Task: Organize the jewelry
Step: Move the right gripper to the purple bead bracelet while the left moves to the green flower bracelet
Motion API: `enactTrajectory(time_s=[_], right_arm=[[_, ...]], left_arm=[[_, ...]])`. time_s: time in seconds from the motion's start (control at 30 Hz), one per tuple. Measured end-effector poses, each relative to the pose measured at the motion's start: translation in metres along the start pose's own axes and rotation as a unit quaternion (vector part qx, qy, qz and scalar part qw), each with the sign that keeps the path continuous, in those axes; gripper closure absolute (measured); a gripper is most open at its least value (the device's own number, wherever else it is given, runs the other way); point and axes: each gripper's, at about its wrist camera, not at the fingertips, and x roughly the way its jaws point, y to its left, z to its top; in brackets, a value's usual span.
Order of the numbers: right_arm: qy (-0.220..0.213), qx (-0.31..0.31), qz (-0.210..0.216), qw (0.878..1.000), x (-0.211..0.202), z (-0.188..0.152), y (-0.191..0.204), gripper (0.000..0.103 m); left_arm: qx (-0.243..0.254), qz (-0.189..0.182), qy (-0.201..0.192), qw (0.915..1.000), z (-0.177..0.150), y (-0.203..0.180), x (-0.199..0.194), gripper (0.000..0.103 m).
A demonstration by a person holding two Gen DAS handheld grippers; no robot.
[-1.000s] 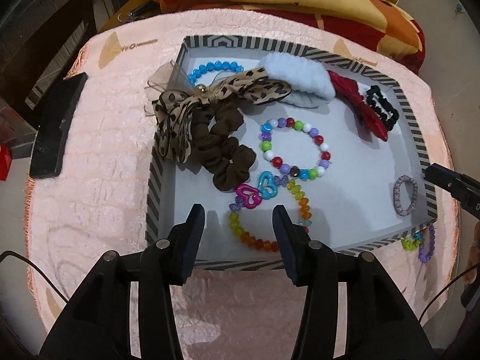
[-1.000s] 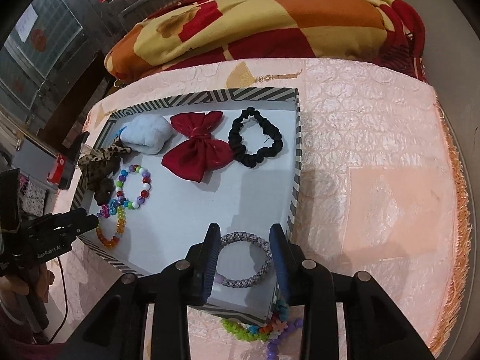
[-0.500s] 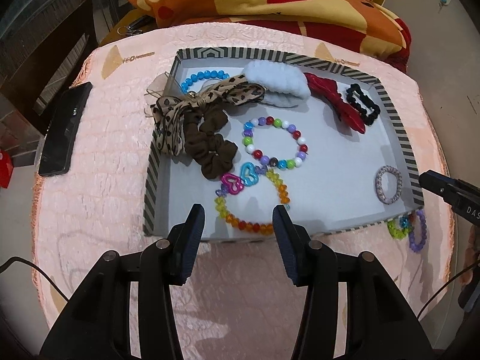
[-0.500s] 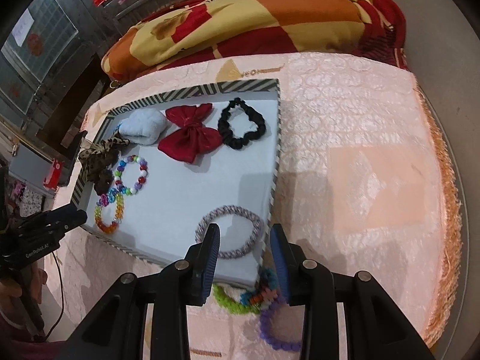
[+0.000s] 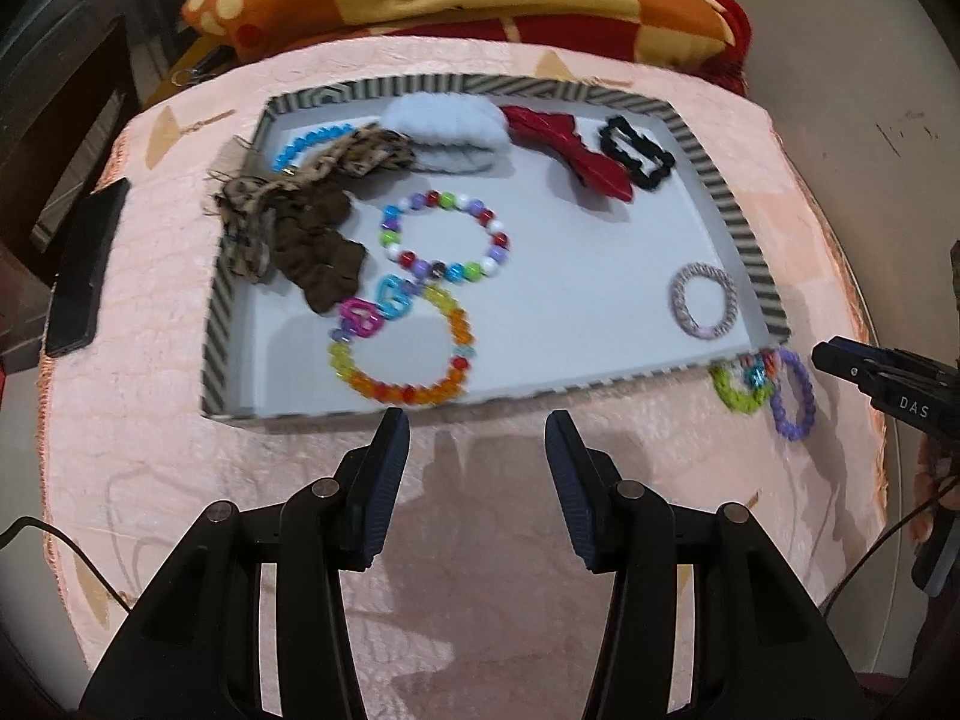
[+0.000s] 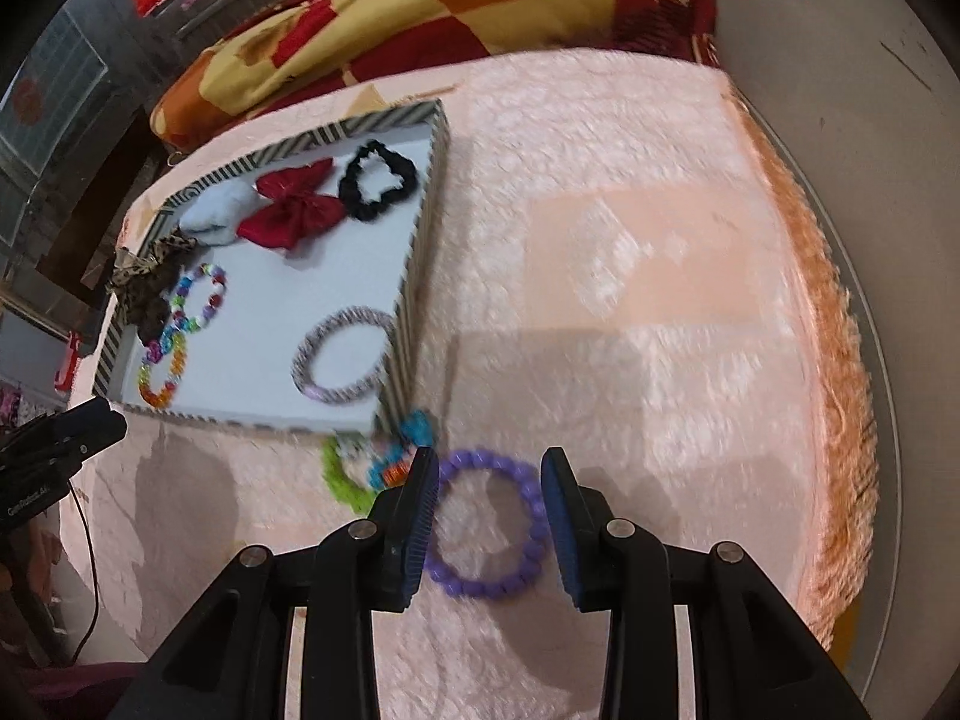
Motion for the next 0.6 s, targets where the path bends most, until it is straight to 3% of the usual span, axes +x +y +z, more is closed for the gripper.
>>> enactTrajectory(time_s=[0.33, 0.6], right_arm=[[0.015, -0.028, 0.024, 0.999, 0.011, -0.004, 0.027, 0.069], [0.012, -0.029, 0.041, 0.999, 0.023, 0.015, 0.045, 0.069]], left_arm=[[0.011, 0.001, 0.017, 0.9998, -0.005, -0.010, 0.011, 0.056], [0.001, 0.006, 0.016, 0.9999, -0.007, -0.005, 0.010, 0.056]])
